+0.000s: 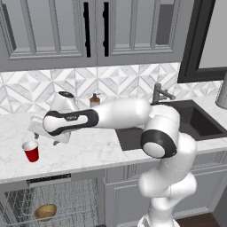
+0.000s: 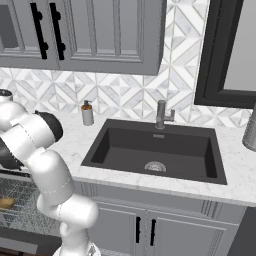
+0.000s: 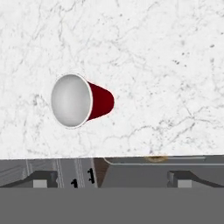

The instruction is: Pick up the cup and bowl from the counter, place them in the dishwasher, and close the dishwasher door.

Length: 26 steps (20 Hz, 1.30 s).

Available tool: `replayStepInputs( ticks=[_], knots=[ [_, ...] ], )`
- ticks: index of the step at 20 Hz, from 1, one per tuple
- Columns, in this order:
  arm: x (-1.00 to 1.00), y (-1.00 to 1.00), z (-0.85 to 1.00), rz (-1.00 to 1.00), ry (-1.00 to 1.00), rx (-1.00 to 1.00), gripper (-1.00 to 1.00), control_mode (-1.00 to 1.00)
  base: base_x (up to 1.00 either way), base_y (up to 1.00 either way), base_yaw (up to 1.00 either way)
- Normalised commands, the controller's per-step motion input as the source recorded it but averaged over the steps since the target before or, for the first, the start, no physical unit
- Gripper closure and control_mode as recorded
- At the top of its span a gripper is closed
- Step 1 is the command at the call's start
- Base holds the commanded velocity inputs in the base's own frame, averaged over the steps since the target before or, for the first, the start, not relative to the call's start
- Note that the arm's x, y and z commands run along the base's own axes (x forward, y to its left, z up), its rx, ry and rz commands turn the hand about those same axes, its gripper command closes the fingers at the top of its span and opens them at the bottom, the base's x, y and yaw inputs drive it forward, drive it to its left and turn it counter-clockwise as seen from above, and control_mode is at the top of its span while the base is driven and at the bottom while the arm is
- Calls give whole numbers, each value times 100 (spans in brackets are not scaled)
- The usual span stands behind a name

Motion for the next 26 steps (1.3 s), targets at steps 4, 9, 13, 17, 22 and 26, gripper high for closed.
replayStepInputs(
  ticks=[4, 9, 13, 17, 22, 26],
  knots=[
    [27, 0, -37, 2, 0, 0, -100, -100, 0, 0, 0],
    [17, 4, -31, 2, 0, 0, -100, -100, 0, 0, 0],
    [15, 13, -21, 1, -1, 0, -100, -100, 0, 0, 0],
    [15, 16, -3, 4, 0, 0, -100, -100, 0, 0, 0],
    [10, 9, 4, 4, 0, 0, -100, -100, 0, 0, 0],
    [9, 4, 0, 5, -3, 0, -100, -100, 0, 0, 0]
  ],
)
